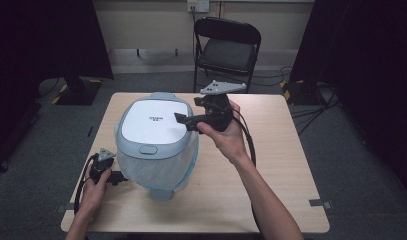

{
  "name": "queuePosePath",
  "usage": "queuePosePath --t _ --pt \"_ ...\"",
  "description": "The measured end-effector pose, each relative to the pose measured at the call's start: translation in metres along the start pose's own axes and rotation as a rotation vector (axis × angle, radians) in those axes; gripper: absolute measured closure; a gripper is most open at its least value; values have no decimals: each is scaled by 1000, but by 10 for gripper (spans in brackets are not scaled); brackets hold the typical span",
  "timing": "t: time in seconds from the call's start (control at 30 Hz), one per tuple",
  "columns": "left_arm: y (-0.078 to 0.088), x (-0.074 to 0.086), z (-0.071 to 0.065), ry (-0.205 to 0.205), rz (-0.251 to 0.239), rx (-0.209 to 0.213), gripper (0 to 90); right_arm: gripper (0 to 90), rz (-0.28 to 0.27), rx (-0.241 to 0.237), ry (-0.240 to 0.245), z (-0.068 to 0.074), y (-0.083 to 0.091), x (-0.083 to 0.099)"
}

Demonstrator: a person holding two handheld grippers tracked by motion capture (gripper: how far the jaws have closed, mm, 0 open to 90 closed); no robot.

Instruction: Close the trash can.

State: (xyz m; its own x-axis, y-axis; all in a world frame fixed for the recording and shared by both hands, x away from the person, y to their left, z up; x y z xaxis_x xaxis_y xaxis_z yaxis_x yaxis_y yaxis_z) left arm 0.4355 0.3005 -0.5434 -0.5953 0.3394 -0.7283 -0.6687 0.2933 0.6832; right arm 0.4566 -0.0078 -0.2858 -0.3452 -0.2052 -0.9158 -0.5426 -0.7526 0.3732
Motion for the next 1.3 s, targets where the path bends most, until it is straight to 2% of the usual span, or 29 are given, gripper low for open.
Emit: queuePosePath --t 0.3,0.83,1.03,1.3 --pt "0 0 0 0 0 -1 99 178 -27 76 -35 -29 23 5" --pt "0 0 0 0 0 -1 99 175 -35 215 -111 -85 65 29" --pt "0 0 0 2 0 -2 99 176 -8 261 -145 -104 74 49" --pt "0 0 0 2 0 -2 99 175 24 296 -205 -125 77 79"
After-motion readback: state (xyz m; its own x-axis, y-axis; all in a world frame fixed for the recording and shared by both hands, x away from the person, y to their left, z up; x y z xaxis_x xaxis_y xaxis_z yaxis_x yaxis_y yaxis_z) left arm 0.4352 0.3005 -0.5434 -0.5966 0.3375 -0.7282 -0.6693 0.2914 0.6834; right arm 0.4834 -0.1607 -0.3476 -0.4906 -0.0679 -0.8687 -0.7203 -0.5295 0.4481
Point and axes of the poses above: each handheld gripper's, and its own axes: y roughly backward along the jaws, x roughly out of its underside, z roughly to its left, the point moved 6 cm from there along -y, roughly forward along the jaws, and after that the axes turned 4 degrees about -y, right-handed, at the moved point
